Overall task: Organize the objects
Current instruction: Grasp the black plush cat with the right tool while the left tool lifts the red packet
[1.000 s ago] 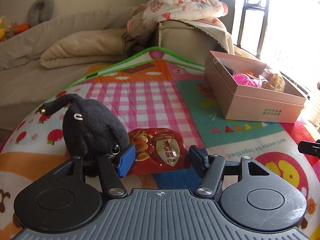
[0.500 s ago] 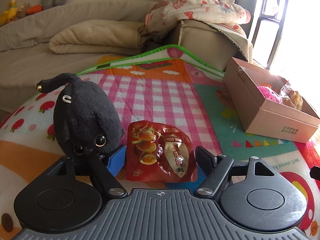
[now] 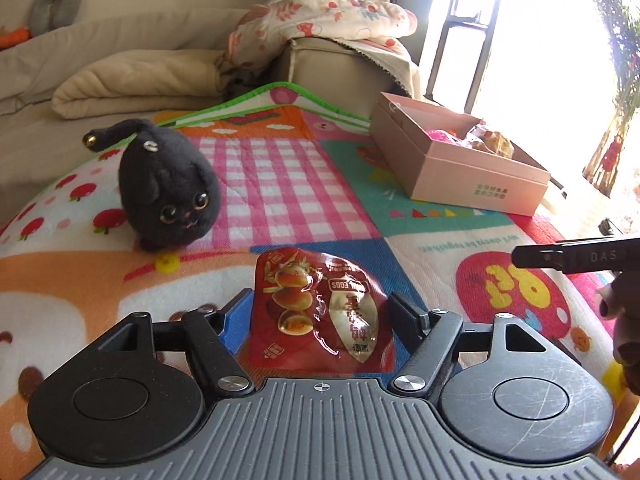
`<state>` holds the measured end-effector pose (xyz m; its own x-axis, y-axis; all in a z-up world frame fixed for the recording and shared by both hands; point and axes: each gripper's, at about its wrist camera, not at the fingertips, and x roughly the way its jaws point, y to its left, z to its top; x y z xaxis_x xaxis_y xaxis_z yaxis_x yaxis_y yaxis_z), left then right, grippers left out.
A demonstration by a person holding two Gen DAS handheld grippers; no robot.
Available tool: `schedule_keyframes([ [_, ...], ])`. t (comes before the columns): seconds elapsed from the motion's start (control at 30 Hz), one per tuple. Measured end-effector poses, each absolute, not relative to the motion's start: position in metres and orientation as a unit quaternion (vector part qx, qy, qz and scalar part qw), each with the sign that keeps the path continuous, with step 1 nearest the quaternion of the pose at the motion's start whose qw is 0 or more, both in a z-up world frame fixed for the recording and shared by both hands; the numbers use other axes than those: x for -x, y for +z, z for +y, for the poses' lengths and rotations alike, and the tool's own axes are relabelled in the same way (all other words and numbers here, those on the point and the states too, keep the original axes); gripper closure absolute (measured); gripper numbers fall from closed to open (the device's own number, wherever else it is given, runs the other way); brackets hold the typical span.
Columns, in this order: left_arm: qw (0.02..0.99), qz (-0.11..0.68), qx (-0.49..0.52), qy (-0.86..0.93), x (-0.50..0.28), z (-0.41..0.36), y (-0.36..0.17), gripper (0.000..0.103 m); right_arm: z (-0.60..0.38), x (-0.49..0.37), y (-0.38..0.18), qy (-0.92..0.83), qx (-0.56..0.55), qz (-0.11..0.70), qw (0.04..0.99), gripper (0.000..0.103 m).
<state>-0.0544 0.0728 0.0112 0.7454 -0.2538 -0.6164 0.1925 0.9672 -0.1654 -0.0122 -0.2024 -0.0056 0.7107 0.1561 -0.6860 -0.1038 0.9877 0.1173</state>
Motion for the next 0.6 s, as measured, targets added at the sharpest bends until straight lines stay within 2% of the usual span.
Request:
schedule_keyframes([
  [0.3, 0.946, 0.309, 0.081, -0.063, 0.091, 0.144, 0.028, 0.026, -0.034, -0.025, 0.041, 0.224, 0.065, 0.338, 0.912, 0.000],
  [0.5, 0.942, 0.308, 0.117, -0.063, 0.099, 0.171, 0.020, 0.026, 0.069, -0.066, 0.035, 0.260, 0.098, 0.357, 0.892, 0.001],
  [0.6, 0.941, 0.311, 0.116, -0.061, 0.102, 0.176, 0.016, 0.026, 0.099, -0.079, 0.020, 0.244, 0.141, 0.367, 0.887, 0.021],
])
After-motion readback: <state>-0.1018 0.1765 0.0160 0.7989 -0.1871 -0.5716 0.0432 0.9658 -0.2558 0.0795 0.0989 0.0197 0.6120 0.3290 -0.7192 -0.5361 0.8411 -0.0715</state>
